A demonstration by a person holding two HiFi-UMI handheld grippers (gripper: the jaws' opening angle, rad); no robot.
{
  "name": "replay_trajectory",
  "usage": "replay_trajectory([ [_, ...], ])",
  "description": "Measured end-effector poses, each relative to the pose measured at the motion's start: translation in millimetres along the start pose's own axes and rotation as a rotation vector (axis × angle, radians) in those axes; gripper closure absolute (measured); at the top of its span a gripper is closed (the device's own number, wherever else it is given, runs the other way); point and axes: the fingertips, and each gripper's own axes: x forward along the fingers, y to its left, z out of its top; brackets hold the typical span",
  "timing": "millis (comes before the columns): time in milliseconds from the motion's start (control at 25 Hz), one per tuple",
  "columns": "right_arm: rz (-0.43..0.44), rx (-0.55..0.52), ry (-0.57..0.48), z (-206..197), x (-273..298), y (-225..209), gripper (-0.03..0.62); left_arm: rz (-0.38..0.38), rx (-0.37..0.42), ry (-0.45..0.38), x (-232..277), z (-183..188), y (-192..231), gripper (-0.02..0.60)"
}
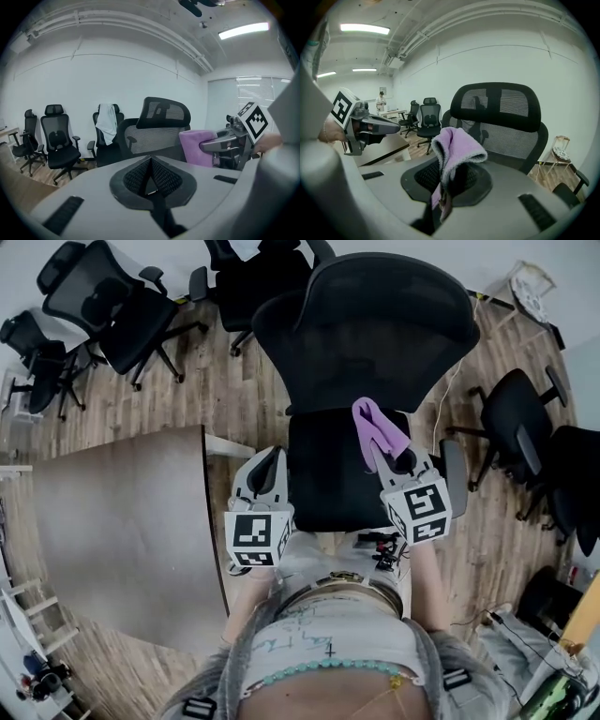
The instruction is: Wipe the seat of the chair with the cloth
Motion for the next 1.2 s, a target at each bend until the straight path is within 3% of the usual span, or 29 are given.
replay_trajectory([
  [160, 0.008, -0.025, 0.018, 4, 11, 41, 0.546, -0.018, -0.017, 0.038, -6, -25, 36, 0.578],
  [320, 0.004, -0.014, 0.006, 10, 18, 75, 0.546, -0.083, 0.01, 0.066, 1, -37, 54, 0.578],
  [600, -0.01, 0.013, -0.004, 3, 10, 68, 0.546, -0.11, 0.056, 0.071, 15, -34, 44, 0.578],
  [840, 0.023, -0.017, -0.005, -14, -5, 8, 0.546, -0.025, 0.032, 0.093, 33, -44, 17, 0.578],
  [1080, 0.148, -0.073, 0.016, -41, -17, -54, 0.546, 0.201, -0.074, 0.117, 40, -72, -3, 0.578],
  [1200, 0.156, -0.098, 0.014, -43, -23, -81, 0.546, 0.248, -0.119, 0.109, 38, -70, -7, 0.578],
])
